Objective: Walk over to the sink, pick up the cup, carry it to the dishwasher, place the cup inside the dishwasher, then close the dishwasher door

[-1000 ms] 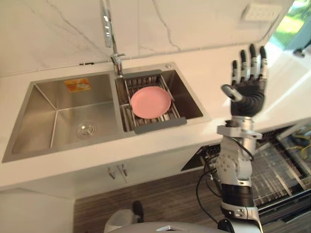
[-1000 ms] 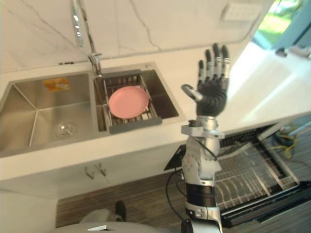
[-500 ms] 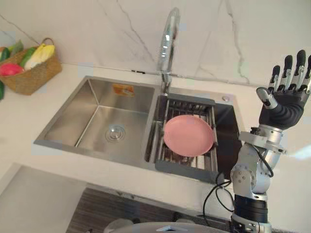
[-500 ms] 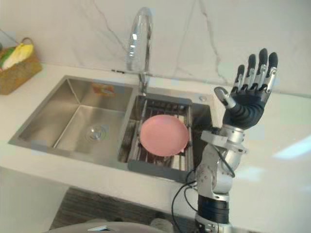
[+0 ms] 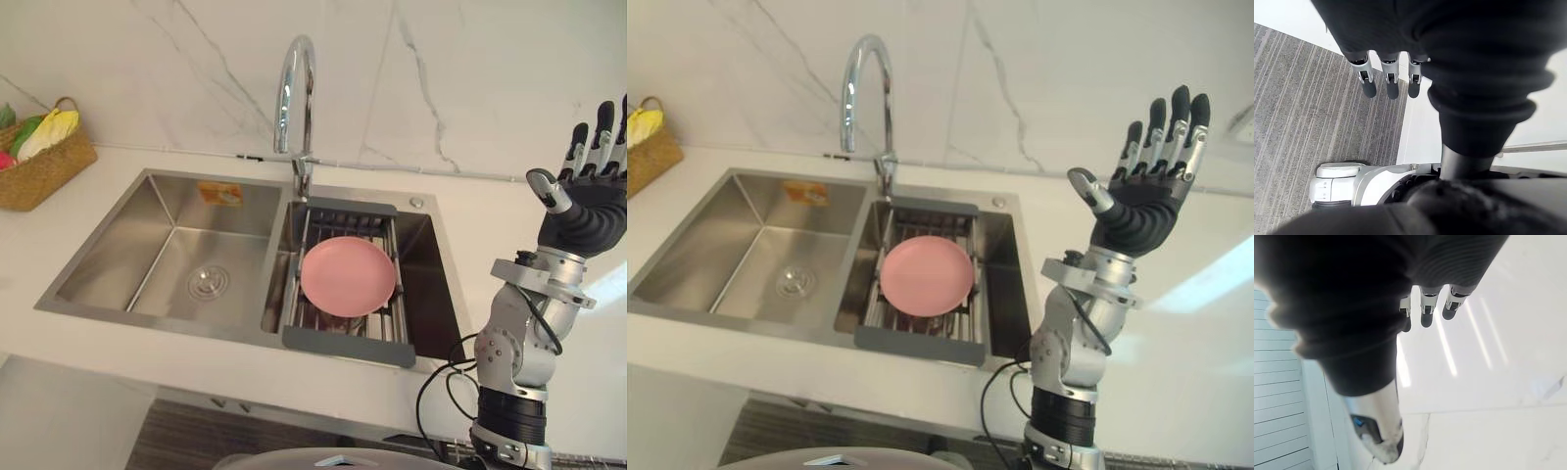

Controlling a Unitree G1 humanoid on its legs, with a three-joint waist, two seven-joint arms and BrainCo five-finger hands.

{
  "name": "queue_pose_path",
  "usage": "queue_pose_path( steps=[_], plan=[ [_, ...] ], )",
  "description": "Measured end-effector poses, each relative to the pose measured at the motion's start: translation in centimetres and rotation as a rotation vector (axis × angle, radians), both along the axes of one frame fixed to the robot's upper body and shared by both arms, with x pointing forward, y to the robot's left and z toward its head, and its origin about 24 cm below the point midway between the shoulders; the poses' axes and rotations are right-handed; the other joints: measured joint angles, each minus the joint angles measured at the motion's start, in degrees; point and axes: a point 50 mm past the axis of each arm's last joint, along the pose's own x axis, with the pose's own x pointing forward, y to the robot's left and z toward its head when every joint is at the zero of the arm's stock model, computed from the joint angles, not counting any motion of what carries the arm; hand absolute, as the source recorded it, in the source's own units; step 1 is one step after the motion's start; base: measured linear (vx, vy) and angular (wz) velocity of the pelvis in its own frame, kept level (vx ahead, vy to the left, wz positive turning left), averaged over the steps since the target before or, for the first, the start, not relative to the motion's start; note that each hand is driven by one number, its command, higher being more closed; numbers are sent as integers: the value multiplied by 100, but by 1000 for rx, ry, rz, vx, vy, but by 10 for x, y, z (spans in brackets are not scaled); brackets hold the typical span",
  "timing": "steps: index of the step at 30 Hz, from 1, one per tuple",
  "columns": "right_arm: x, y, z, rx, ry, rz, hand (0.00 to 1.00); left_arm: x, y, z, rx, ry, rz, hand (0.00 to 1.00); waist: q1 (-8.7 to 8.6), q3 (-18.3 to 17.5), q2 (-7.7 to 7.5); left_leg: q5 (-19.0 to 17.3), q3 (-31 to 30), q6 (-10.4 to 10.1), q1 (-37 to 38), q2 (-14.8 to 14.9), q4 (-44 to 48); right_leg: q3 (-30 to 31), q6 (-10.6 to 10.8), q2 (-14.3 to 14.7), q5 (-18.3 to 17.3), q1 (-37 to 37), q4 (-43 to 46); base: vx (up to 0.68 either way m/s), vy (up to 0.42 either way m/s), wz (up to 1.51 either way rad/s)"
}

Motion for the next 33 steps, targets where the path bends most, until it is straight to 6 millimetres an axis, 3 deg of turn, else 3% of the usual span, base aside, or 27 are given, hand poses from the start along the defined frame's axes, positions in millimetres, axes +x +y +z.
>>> queue_pose_path(
  steps=[3, 4, 12, 17, 20, 23, 27, 31, 32, 33],
  plan=[
    [-5, -8, -4, 1, 25, -39, 0, -1, 0, 0, 2, -2, -1, 0, -16, -2, -1, 13, 85, 16, 12, -2, -12, 68, 10, 1, 30, -9, -32, -21, 7, -10],
    [-13, -28, -8, -9, 80, -120, 0, -6, -1, 2, 7, -9, -8, 0, -148, -71, -22, 156, 275, -9, 195, -40, -295, 227, 29, -5, 145, 6, -117, -10, 2, -4],
    [-14, -28, -11, -12, 94, -123, 0, -7, 1, 2, 11, -13, -5, 0, -119, -142, -75, 177, 210, -19, 40, -37, -257, 91, 30, -26, 146, -90, -120, -3, -4, 7],
    [-19, -32, -20, -89, 193, -181, 0, -7, 4, 3, 22, -21, 5, 0, -65, -162, -141, 184, 233, -10, -114, -19, -95, 52, 29, -37, 154, -161, -123, -36, -14, 3],
    [-29, -36, -15, -269, 273, -312, 0, -7, 5, 4, 30, -27, 2, 0, -60, -167, -209, 122, 278, -21, -270, 4, 112, 70, 61, -31, 185, -299, -161, -54, -17, -6],
    [-32, -33, 8, -630, 310, -454, 0, -7, 6, 5, 35, -29, -2, 0, -63, -168, -243, -11, 496, -78, -318, 68, 236, -85, 80, -50, 138, -372, -164, -84, -18, -34],
    [-34, -36, 27, -881, 331, -520, 0, -12, 7, 6, 37, -19, 10, 0, -176, -180, -273, -102, 668, -119, -344, 137, 242, -269, 76, -66, 168, -429, -130, -46, -17, -26],
    [-31, -35, 37, -1032, 365, -463, 0, -13, 7, 6, 34, -16, 17, 0, -204, -185, -281, -131, 721, -114, -317, 137, 221, -263, 89, -68, 222, -426, -124, 13, 0, -2],
    [-22, -23, 26, -1082, 420, -300, 0, -17, 7, 8, 34, -24, 20, 0, -291, -199, -306, -28, 906, -73, 0, 103, -83, -278, 80, -123, 243, -237, -124, 0, 0, 0],
    [-22, -23, 26, -1082, 420, -300, 0, -17, 7, 8, 34, -23, 20, 0, -293, -199, -306, -29, 906, -79, 0, 103, -84, -278, 80, -123, 243, -236, -124, -37, -10, 0]
  ],
)
